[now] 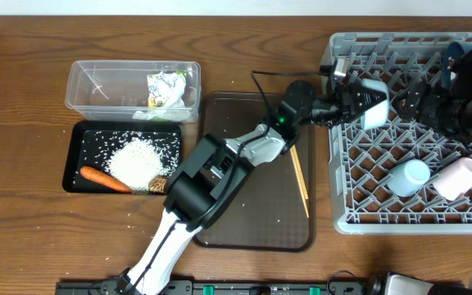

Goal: Sort waste into correct bins and load items into the dishwasher rack

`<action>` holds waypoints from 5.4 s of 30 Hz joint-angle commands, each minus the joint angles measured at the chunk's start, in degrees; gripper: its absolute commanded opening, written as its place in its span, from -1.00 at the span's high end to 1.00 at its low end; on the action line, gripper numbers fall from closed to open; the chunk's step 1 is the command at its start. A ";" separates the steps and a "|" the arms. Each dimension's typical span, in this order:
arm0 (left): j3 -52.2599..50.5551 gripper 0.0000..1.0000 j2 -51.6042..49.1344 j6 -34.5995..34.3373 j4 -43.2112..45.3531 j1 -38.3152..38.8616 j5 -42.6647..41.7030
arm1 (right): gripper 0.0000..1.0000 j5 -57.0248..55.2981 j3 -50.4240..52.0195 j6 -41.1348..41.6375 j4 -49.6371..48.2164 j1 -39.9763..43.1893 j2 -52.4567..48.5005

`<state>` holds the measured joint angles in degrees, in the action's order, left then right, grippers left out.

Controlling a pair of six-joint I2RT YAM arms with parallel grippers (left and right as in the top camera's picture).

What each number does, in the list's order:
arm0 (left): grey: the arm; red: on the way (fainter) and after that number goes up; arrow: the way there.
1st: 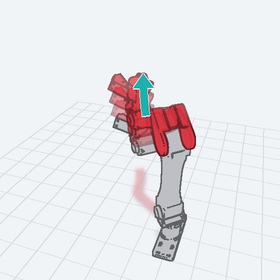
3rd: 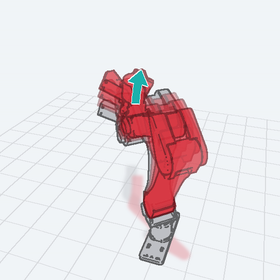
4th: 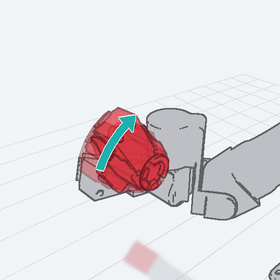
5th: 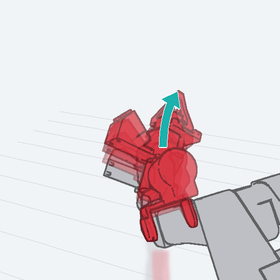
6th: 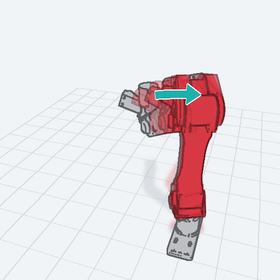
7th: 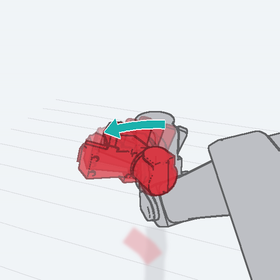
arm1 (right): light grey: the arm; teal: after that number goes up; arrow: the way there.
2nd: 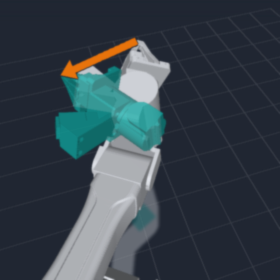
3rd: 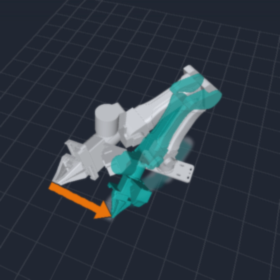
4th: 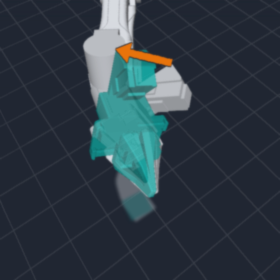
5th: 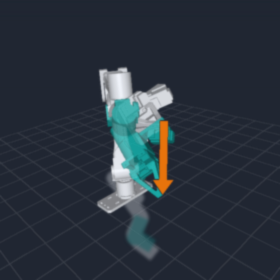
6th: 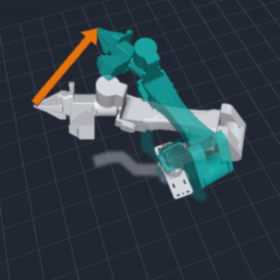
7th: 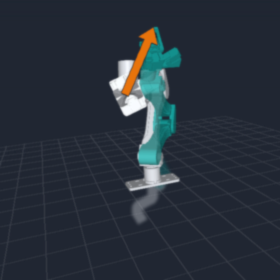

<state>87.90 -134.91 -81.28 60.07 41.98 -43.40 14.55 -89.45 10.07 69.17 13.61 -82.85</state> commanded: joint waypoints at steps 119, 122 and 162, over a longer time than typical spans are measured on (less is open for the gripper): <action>1.27 -0.96 53.16 67.08 -126.51 -39.06 41.31 | 0.58 -10.25 5.11 1.49 -9.29 -42.23 -34.82; 1.27 -0.95 53.16 67.08 -126.51 -39.06 41.31 | 0.56 -10.27 7.96 2.10 -12.66 -42.25 -34.82; 1.27 -0.96 53.16 67.08 -126.51 -39.06 41.31 | 0.98 -14.78 -7.91 -8.20 -6.10 -5.92 -12.02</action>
<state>89.32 -82.06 -14.94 -66.22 3.05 -2.76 0.14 -97.56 6.20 64.88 4.69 -92.86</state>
